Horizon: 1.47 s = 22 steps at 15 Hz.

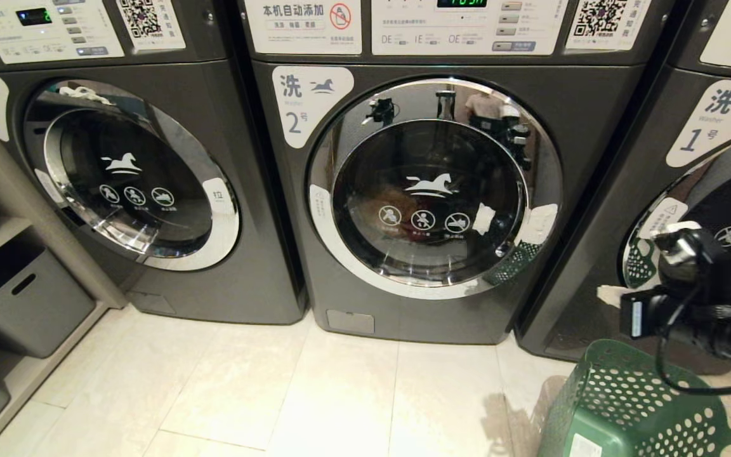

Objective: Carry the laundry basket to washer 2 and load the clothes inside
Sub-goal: Close the washing machine door with the left hand

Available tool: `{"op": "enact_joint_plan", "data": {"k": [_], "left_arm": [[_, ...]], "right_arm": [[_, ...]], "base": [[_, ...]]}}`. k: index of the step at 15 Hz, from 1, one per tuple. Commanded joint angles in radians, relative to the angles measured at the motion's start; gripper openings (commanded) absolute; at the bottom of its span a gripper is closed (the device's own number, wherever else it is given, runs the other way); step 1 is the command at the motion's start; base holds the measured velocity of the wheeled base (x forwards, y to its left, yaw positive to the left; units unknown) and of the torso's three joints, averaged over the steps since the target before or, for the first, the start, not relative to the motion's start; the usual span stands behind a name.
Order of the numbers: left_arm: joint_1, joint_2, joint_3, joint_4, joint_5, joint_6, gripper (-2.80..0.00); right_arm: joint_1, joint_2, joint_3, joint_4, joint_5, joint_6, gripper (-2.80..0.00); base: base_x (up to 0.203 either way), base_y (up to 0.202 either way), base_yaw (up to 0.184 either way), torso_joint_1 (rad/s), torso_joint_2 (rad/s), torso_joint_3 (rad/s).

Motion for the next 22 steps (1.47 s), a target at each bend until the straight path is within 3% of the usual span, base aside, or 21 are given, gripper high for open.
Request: {"op": "enact_joint_plan", "data": {"k": [1, 4, 6, 15, 22], "left_arm": [[0.0, -0.032, 0.001, 0.002, 0.007, 0.001, -2.8], [0.001, -0.04, -0.012, 0.013, 0.008, 0.002, -2.8], [0.001, -0.06, -0.01, 0.03, 0.008, 0.002, -2.8], [0.0, -0.085, 0.01, 0.058, 0.005, 0.002, -2.8], [0.001, -0.095, 0.035, 0.051, 0.007, -0.001, -2.8]], "right_arm": [[0.026, 0.336, -0.033, -0.33, 0.004, 0.003, -2.8], [0.06, 0.492, -0.089, -0.561, 0.021, 0.009, -2.8], [0.082, 0.536, -0.111, -0.666, 0.097, 0.01, -2.8], [0.099, 0.54, -0.138, -0.718, 0.086, -0.006, -2.8], [0.012, 0.553, -0.218, -0.709, 0.011, -0.042, -2.8]], "base": [[0.0, 0.0, 0.0, 0.0, 0.0, 0.0], [0.0, 0.0, 0.0, 0.0, 0.0, 0.0], [0.0, 0.0, 0.0, 0.0, 0.0, 0.0], [0.0, 0.0, 0.0, 0.0, 0.0, 0.0], [0.0, 0.0, 0.0, 0.0, 0.0, 0.0]]}}
